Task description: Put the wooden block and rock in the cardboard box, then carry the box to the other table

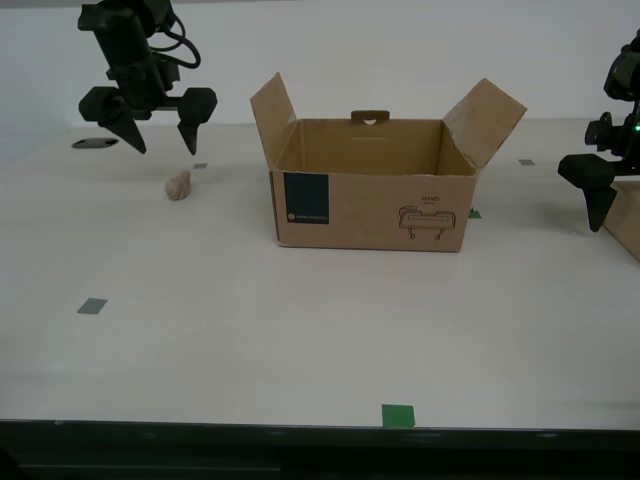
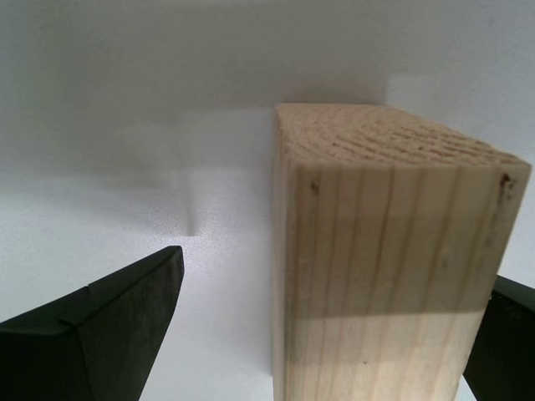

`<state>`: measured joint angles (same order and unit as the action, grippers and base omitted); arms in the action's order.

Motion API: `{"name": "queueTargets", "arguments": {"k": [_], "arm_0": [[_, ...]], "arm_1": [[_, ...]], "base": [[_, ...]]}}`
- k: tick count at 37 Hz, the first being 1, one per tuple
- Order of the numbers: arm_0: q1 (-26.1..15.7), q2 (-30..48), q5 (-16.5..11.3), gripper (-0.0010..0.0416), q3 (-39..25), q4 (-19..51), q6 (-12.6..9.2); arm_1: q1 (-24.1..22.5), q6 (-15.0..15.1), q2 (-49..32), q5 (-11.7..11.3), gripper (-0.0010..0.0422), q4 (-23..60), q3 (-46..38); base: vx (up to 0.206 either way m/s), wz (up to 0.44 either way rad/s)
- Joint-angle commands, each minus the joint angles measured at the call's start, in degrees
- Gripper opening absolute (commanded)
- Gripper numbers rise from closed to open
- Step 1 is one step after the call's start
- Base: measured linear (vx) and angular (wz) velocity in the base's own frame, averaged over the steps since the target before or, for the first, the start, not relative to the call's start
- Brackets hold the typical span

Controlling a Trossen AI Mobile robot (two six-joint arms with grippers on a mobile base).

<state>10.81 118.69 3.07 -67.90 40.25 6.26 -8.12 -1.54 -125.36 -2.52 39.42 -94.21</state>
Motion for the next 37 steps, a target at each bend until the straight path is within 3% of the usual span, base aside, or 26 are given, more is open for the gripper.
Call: {"name": "queueTargets", "arguments": {"k": [1, 22, 28, 37], "arm_0": [[0.0, 0.0, 0.2, 0.039, 0.0, 0.0, 0.0], [0.0, 0.0, 0.2, 0.0389, 0.0, -0.2, -0.1], [0.0, 0.0, 0.2, 0.039, 0.0, -0.2, -0.1], [0.0, 0.0, 0.2, 0.039, 0.0, -0.3, -0.2]], "arm_1": [[0.0, 0.1, 0.0, -0.1, 0.0391, -1.5, 1.5], [0.0, 0.1, 0.0, -0.1, 0.0391, -16.2, 7.2], [0.0, 0.1, 0.0, -2.2, 0.0391, -17.4, 8.8], [0.0, 0.1, 0.0, -2.2, 0.0391, -23.4, 12.9]], "base": [[0.0, 0.0], [0.0, 0.0], [0.0, 0.0], [0.0, 0.0]]}}
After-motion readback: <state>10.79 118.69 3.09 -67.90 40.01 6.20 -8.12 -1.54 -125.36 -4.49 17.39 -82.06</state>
